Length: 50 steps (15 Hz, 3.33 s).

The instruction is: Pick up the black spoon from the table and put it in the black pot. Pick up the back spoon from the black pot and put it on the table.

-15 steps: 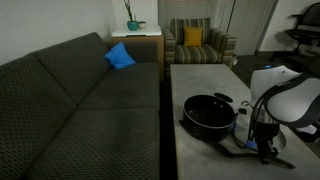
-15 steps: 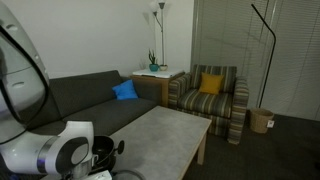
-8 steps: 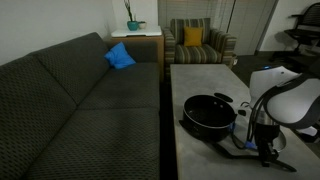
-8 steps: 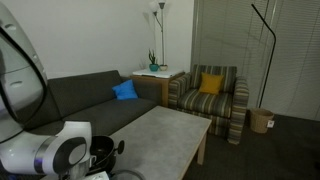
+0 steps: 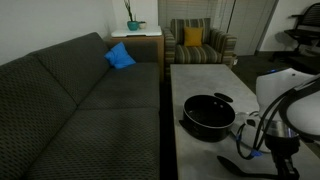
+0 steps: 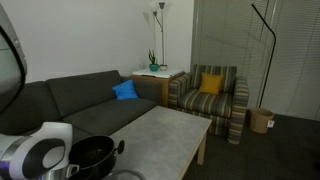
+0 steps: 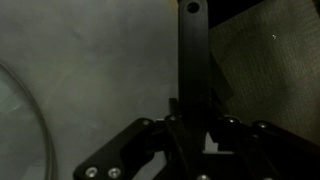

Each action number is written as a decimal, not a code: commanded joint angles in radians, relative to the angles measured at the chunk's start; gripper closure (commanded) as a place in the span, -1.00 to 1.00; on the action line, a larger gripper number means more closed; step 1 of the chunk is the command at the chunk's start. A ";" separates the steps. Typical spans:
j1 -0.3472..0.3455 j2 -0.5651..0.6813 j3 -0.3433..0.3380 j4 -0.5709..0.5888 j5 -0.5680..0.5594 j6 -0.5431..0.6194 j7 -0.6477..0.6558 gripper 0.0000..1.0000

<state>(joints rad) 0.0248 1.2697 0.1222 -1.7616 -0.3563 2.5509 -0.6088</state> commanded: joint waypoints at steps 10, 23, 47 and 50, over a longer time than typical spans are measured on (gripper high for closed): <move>0.068 -0.390 -0.076 -0.380 -0.005 0.021 0.356 0.85; 0.223 -0.412 -0.149 -0.093 -0.084 -0.187 0.461 0.85; 0.434 0.224 -0.174 0.782 -0.207 -0.853 0.231 0.85; 0.432 0.225 -0.172 0.797 -0.228 -0.829 0.260 0.85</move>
<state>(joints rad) 0.4564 1.4942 -0.0397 -0.9714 -0.5584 1.7125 -0.3707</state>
